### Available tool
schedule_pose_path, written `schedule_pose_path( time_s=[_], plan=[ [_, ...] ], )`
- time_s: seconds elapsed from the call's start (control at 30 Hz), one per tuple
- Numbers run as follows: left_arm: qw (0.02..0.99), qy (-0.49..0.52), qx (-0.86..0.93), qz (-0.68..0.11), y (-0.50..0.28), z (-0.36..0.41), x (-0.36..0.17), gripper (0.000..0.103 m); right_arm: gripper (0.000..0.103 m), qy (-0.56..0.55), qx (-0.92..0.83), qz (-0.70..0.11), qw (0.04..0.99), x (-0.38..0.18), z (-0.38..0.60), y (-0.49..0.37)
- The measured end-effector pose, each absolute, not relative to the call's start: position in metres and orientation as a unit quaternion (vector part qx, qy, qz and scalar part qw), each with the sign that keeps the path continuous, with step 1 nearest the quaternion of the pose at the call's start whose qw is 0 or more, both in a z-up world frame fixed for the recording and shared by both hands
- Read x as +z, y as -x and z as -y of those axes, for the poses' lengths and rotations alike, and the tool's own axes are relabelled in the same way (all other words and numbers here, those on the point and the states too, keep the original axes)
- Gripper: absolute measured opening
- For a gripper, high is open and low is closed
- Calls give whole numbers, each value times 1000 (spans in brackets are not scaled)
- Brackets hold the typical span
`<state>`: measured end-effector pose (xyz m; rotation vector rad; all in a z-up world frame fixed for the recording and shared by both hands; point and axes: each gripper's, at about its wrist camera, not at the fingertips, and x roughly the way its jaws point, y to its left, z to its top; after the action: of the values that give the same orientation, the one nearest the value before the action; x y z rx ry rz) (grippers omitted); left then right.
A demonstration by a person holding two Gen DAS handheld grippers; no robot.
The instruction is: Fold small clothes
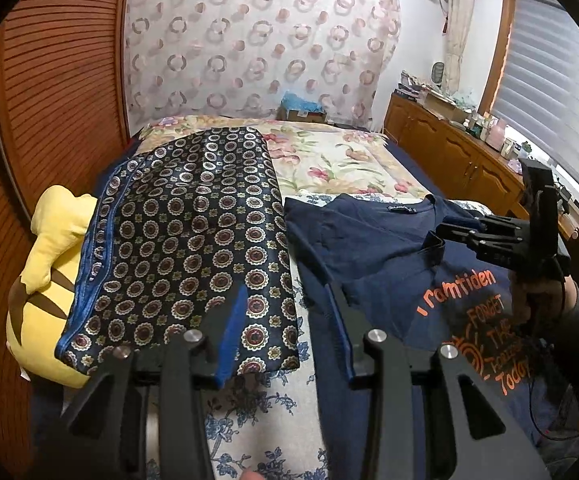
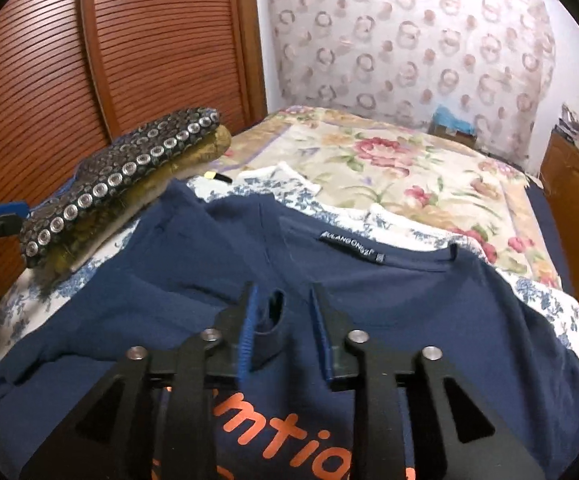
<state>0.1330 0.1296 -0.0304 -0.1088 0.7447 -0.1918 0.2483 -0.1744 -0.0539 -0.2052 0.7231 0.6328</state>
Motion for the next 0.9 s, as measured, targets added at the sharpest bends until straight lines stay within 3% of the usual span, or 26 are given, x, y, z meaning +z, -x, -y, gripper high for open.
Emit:
schedule_pose_path(
  time_s=[0.03, 0.13, 0.53, 0.6, 0.63, 0.67, 0.73, 0.9],
  plan=[
    [926, 53, -92, -362, -132, -130, -30, 38, 40, 99, 311, -345, 880, -51, 170, -247],
    [927, 55, -91, -361, -130, -132, -30, 38, 43, 92, 343, -346, 869, -48, 151, -242],
    [926, 57, -77, -366, -115, -140, -33, 39, 43, 142, 422, -420, 791, -97, 39, -227],
    [926, 59, -75, -366, -113, -143, -34, 39, 35, 158, 418, -410, 795, -99, 37, -223],
    [926, 59, -74, -366, -112, -144, -35, 39, 18, 165, 419, -411, 793, -99, 37, -221],
    [926, 60, -74, -366, -111, -144, -35, 39, 13, 166, 423, -408, 792, -98, 39, -219],
    [926, 61, -74, -366, -109, -145, -37, 39, 7, 160, 426, -400, 795, -94, 48, -213],
    [926, 62, -80, -364, -107, -142, -38, 39, 5, 117, 417, -384, 815, -76, 91, -197]
  ],
)
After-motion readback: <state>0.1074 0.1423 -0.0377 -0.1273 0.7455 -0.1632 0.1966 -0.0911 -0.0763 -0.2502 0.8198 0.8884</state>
